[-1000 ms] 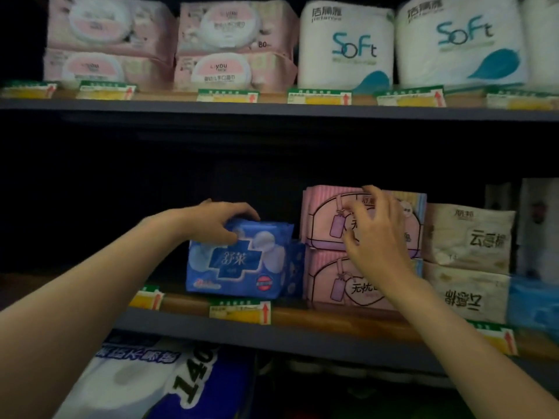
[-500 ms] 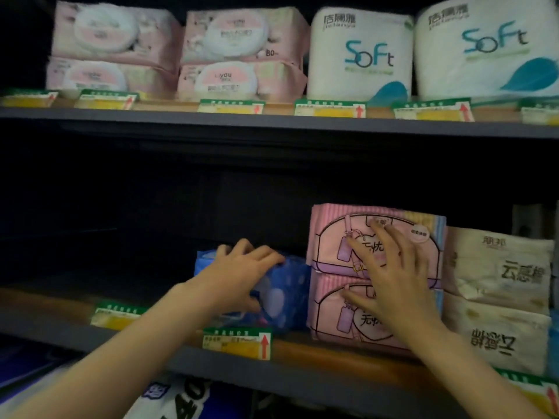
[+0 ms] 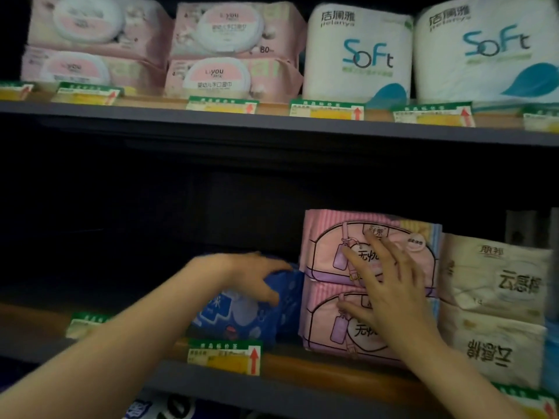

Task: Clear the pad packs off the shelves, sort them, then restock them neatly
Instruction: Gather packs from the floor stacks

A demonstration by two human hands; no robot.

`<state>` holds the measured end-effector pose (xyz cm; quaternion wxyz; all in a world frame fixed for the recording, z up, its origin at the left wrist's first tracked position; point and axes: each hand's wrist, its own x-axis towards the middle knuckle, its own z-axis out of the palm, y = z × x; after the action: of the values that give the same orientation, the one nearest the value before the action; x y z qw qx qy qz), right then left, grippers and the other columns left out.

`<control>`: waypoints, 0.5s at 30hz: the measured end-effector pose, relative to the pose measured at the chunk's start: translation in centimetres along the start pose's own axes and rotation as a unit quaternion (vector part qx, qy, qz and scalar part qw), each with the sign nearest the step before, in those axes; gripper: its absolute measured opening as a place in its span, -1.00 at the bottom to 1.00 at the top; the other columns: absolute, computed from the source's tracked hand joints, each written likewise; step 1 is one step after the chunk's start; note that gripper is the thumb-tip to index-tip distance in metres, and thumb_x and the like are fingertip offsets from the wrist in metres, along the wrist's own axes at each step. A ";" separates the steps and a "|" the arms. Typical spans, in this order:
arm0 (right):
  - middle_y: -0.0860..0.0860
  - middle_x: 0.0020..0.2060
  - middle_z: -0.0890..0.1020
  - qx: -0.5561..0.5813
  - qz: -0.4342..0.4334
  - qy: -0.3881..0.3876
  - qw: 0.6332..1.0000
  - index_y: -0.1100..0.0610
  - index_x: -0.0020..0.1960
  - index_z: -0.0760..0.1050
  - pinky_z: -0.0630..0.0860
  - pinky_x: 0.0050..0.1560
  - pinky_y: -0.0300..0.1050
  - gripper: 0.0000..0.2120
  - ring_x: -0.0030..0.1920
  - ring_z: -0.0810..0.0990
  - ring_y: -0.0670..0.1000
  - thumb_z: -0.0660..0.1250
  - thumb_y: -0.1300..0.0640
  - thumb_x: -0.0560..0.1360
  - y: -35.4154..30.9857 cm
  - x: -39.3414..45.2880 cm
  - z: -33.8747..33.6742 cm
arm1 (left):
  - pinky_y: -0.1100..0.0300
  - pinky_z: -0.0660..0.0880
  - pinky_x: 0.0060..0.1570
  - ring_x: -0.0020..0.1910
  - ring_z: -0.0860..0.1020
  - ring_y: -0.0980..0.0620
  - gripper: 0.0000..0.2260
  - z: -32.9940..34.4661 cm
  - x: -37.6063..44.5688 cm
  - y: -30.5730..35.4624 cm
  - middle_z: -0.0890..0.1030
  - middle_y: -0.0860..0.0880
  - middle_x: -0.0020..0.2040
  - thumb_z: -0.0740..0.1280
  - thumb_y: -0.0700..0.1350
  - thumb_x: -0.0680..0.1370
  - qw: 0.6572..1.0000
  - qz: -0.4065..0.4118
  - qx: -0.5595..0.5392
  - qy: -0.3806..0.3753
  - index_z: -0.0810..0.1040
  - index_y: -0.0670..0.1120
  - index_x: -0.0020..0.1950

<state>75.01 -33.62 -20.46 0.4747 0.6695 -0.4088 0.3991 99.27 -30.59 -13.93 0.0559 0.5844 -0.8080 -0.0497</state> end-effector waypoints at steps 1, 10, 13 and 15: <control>0.16 0.39 0.26 0.001 -0.001 -0.001 1.000 -0.02 0.41 0.25 0.14 0.26 0.14 -0.28 0.34 0.24 0.22 0.09 -0.35 0.34 0.0 0.0 0.0 | 0.04 0.35 0.33 0.36 0.33 -0.03 -0.36 0.6 0.7 0.4 0.26 0.00 0.47 0.30 0.06 0.52 0.998 -0.007 0.060 0.009 0.06 0.15 0.51; 0.17 0.40 0.27 -0.006 -0.006 -0.013 1.000 0.00 0.43 0.24 0.19 0.26 0.18 -0.12 0.34 0.26 0.23 0.45 -0.26 0.20 0.0 -0.2 -0.3 | -0.30 0.17 0.33 0.41 0.17 -0.20 -0.45 1.6 1.7 3.3 0.21 -0.02 0.46 0.20 0.00 0.55 0.975 -0.161 0.147 0.031 0.11 0.05 0.51; 0.19 0.38 0.32 -0.010 0.003 -0.018 1.000 0.01 0.42 0.26 0.39 0.20 0.25 -0.06 0.32 0.28 0.23 0.52 -0.24 0.15 -0.3 -0.2 -0.4 | -0.39 0.12 0.31 0.38 0.16 -0.26 -0.52 1.5 2.6 5.4 0.25 -0.07 0.40 0.19 -0.05 0.56 0.965 -0.219 0.139 0.027 0.21 -0.11 0.45; 0.20 0.39 0.31 -0.006 0.002 -0.020 1.000 0.02 0.43 0.25 0.39 0.18 0.28 -0.06 0.33 0.27 0.24 0.52 -0.22 0.16 -0.4 -0.3 -0.6 | -0.38 0.12 0.31 0.38 0.15 -0.26 -0.54 1.5 2.7 6.2 0.25 -0.09 0.40 0.20 -0.07 0.56 0.965 -0.221 0.139 0.035 0.23 -0.14 0.44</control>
<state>75.19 -32.92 -20.68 0.4697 0.6735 -0.4225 0.3838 92.36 -31.17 -14.45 -0.0106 0.7516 -0.6555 0.0725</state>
